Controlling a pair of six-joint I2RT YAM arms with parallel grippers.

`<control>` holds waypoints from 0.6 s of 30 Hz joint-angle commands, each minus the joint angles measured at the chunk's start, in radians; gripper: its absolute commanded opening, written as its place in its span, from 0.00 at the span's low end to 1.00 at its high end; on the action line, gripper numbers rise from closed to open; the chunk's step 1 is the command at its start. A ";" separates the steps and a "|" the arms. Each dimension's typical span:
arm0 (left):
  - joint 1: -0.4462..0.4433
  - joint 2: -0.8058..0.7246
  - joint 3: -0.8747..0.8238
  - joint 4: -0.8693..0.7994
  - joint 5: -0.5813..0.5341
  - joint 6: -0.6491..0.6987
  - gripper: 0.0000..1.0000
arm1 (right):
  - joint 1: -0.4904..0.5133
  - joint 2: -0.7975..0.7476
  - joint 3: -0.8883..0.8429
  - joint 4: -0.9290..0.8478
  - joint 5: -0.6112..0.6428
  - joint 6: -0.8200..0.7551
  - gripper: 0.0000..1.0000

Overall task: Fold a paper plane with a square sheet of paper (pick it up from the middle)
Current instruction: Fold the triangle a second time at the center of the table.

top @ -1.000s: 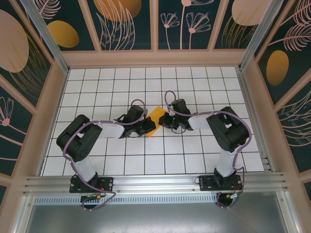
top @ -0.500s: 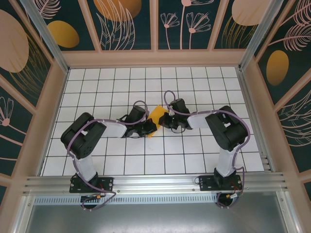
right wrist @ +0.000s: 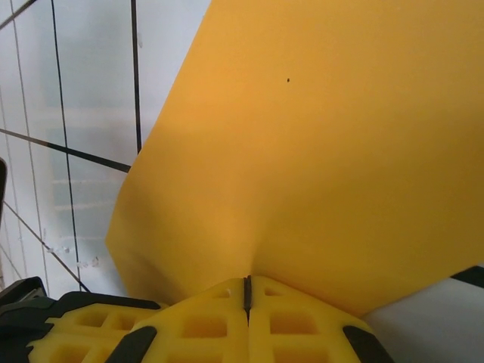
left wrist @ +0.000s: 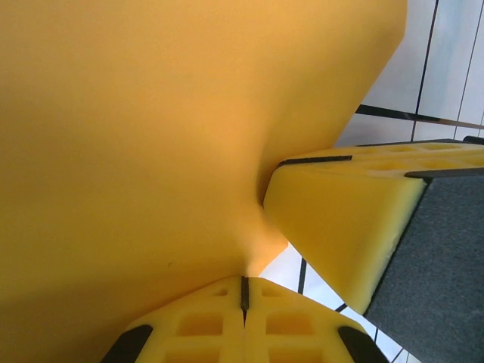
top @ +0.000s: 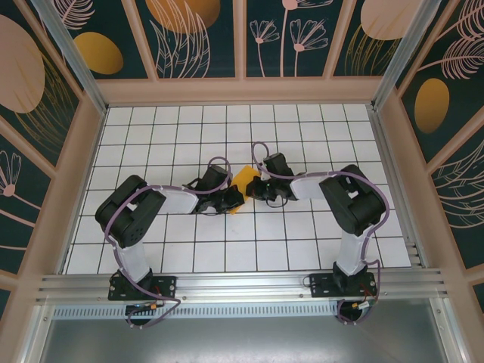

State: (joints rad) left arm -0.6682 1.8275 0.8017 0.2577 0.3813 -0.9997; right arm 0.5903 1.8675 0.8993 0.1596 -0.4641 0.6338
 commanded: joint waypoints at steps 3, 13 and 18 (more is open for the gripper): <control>-0.005 0.021 -0.018 -0.080 -0.024 0.014 0.00 | -0.037 0.032 0.047 -0.086 0.059 -0.062 0.00; -0.005 0.016 -0.090 -0.071 -0.044 0.010 0.00 | -0.191 0.087 0.083 -0.086 0.064 -0.147 0.00; -0.005 0.017 -0.101 -0.064 -0.047 0.008 0.00 | -0.254 0.110 0.122 -0.103 0.098 -0.175 0.00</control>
State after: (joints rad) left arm -0.6682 1.8240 0.7521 0.3408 0.3779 -1.0000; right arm 0.4103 1.9331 0.9878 0.0963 -0.5312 0.5163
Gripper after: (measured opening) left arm 0.069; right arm 0.051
